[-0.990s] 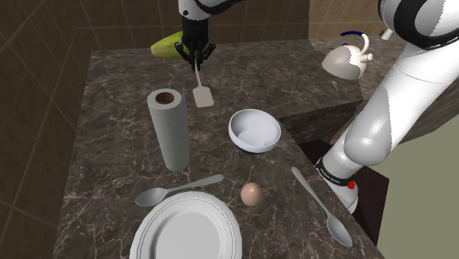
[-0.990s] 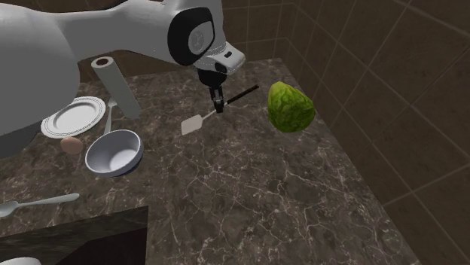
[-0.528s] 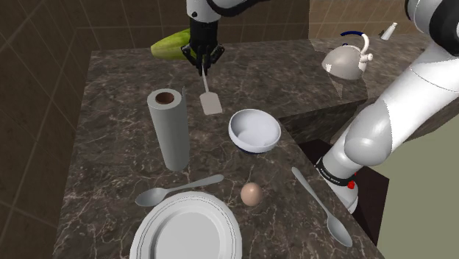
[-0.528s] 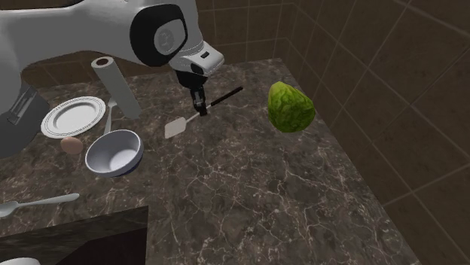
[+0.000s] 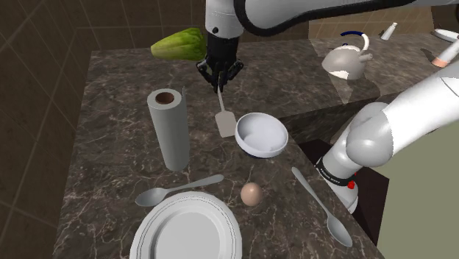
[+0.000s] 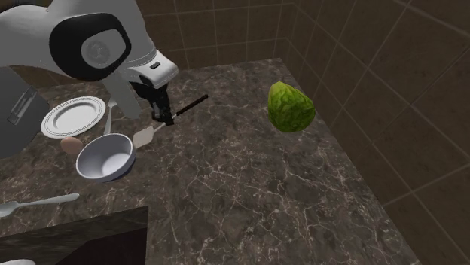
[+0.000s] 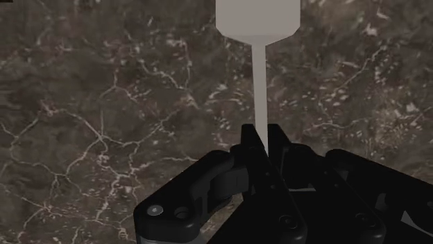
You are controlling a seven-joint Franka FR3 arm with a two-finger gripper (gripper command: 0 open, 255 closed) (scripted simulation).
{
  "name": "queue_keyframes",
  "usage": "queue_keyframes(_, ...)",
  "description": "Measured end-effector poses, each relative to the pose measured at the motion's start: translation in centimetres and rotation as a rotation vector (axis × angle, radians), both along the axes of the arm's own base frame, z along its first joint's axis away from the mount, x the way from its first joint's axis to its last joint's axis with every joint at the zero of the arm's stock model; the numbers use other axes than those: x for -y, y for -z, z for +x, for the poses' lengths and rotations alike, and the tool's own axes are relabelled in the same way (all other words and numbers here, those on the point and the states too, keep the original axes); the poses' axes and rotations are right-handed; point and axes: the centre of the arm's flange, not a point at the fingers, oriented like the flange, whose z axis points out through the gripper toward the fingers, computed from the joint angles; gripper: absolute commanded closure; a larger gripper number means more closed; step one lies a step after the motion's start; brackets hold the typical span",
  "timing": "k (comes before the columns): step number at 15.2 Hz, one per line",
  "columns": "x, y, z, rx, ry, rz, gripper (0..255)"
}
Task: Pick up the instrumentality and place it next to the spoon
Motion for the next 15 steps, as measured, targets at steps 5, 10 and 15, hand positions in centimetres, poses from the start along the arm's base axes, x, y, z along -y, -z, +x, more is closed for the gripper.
queue_keyframes(5, -1.7, 0.4, -6.6, 0.000, 0.000, 0.000, 255)
queue_keyframes(10, -4.1, 0.0, -12.9, 0.000, 0.000, 0.000, 255)
queue_keyframes(15, -5.9, -0.1, -19.2, 0.001, 0.000, 0.001, 255)
